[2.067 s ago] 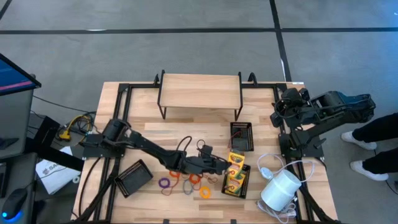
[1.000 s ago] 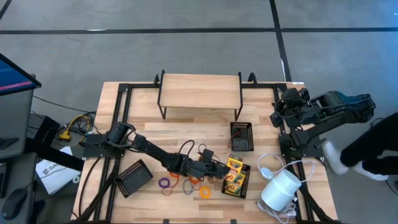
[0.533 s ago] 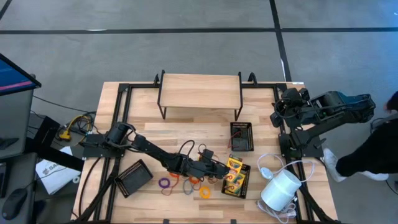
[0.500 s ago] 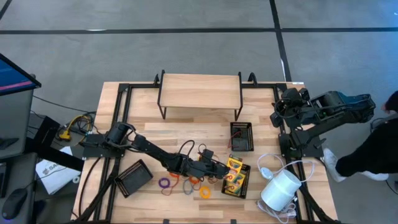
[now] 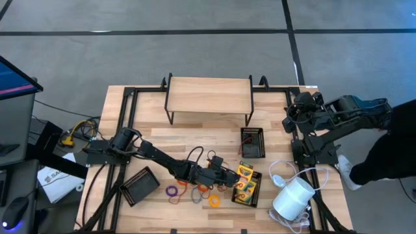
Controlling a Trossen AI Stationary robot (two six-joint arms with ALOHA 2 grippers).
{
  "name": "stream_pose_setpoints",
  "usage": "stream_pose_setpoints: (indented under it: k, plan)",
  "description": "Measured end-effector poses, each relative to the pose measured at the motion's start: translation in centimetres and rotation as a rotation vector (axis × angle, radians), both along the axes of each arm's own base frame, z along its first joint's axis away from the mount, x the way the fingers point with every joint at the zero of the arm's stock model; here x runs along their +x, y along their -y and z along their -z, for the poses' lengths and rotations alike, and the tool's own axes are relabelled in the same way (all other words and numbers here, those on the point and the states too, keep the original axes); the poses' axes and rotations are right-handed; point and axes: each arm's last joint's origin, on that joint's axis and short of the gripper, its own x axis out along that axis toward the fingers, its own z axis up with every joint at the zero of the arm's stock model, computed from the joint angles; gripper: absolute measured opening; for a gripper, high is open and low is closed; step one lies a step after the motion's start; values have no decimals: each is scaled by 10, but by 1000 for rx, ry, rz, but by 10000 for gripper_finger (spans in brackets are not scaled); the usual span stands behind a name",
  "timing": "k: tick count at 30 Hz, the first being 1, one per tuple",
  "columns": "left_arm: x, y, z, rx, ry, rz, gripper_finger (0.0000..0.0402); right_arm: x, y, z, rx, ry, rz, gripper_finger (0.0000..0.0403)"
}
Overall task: Pick & Place Office Desk Supplies
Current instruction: Put the crayon box into the bottom right black bin
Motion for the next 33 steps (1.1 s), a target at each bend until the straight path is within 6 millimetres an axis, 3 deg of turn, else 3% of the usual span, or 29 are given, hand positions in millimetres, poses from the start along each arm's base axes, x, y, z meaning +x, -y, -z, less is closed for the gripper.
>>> stream_pose_setpoints:
  k: [33]
  plan:
    - [0,-1,2,58,-37,19,26,1,0,0,-1,-1,1,84]
